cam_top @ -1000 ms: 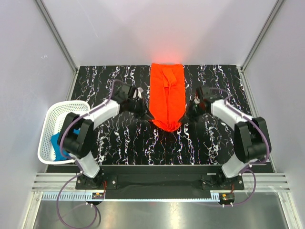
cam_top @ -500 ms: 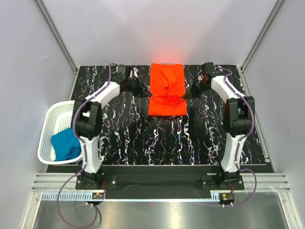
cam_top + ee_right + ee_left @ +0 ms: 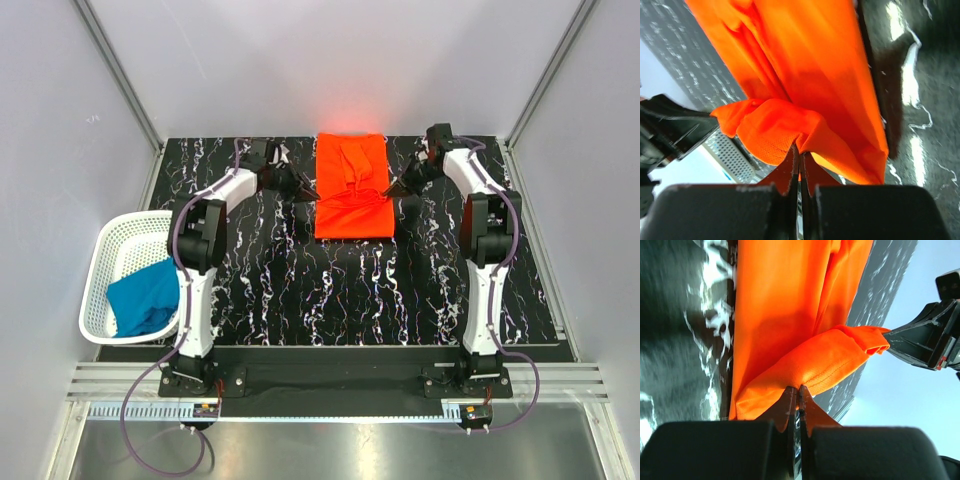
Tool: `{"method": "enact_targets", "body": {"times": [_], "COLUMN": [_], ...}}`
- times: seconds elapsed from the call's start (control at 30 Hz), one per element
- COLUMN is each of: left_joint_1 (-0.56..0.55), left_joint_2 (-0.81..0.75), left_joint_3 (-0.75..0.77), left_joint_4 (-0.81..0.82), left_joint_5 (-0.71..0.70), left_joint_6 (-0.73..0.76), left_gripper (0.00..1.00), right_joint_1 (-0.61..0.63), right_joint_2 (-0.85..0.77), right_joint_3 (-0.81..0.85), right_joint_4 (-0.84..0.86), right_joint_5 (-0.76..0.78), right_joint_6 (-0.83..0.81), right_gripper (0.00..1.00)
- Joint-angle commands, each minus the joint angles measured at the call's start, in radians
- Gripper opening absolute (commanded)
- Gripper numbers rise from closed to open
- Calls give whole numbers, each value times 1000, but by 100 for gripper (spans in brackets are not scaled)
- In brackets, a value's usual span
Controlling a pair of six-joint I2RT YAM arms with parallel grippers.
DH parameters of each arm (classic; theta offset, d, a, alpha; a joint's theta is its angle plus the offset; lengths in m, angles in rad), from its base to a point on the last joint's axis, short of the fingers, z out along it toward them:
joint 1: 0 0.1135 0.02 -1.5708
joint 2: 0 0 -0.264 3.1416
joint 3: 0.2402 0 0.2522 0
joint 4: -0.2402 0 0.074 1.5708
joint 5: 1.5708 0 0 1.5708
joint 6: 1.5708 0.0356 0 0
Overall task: Fold and stack the t-shirts
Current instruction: Fold the tshirt
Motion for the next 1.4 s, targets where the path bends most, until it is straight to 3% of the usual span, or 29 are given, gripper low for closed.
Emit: {"method": "enact_targets", "body": {"times": [0.0,0.63,0.77,0.83,0.9,0.97,1.13,1.23,1.37], "left_joint_1": [11,20,29,36,40,49,77,89,83], "left_joint_2": [33,178,204,224,228,228,160,92,14], "left_joint_3": [76,179,208,238,260,280,320,292,222], "left_joint_4": [81,193,194,194,193,182,81,29,15], "left_joint_5": [69,97,89,87,72,60,6,-32,-17], "left_joint_6": [-59,-169,-182,-185,-186,-182,-77,-8,35], "left_gripper": [0,5,13,19,34,43,53,59,60], "right_joint_1": [-9,-38,-48,-55,-63,-75,-115,-135,-143], "right_joint_2": [49,249,281,315,348,369,392,360,271], "right_joint_3": [115,377,414,457,492,546,670,658,581], "right_joint_4": [-32,-94,-98,-101,-109,-112,-120,-126,-162], "right_joint_5": [-60,-104,-108,-115,-121,-132,-172,-167,-137], "right_joint_6": [-24,-7,-8,-10,-5,7,21,16,-36], "right_gripper": [0,2,12,25,36,40,59,63,64]}}
